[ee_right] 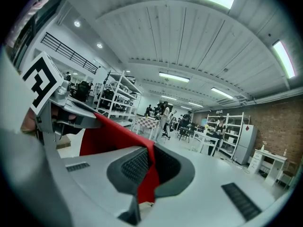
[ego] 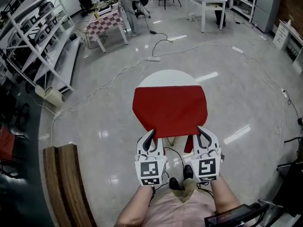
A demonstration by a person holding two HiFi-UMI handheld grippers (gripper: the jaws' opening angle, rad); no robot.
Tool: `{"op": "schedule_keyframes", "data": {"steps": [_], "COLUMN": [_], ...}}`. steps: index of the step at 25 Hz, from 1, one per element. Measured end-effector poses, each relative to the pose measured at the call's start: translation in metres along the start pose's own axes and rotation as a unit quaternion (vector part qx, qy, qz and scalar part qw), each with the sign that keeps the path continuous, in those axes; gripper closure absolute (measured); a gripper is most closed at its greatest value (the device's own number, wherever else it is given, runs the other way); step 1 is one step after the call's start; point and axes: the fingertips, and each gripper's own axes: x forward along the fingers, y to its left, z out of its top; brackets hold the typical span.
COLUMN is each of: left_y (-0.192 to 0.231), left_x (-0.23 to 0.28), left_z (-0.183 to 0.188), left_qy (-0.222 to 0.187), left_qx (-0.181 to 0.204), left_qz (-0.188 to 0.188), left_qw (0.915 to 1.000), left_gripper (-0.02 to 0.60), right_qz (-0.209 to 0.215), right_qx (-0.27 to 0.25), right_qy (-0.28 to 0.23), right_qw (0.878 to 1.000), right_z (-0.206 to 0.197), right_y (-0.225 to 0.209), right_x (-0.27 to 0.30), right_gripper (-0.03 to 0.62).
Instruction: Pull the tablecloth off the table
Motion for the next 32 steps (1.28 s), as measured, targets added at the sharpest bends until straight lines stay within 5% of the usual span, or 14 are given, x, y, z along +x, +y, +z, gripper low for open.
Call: {"op": "schedule_keyframes", "data": {"steps": [13,32], "left_y": [-0.010,-0.063], "left_x": [-0.025,-0.067], "left_z": [-0.003,-0.002], "left_qy": [-0.002,-0.006], "left_qx": [0.013,0.008], "left_qz": [-0.012,0.025], "left_qw": [0.9998,0.9996], "left_gripper": [0.526,0.529], "right_qz": [-0.011,0.020], "right_qx": [0.024,0.027], "right_qy": [-0.007,-0.027], "right_qw": [1.000,0.999], "right_z": [0.001,-0.010], "right_y": [0.010,-0.006], "right_x": [-0.026,-0.084], "right_gripper": [0.569,0.569]}}
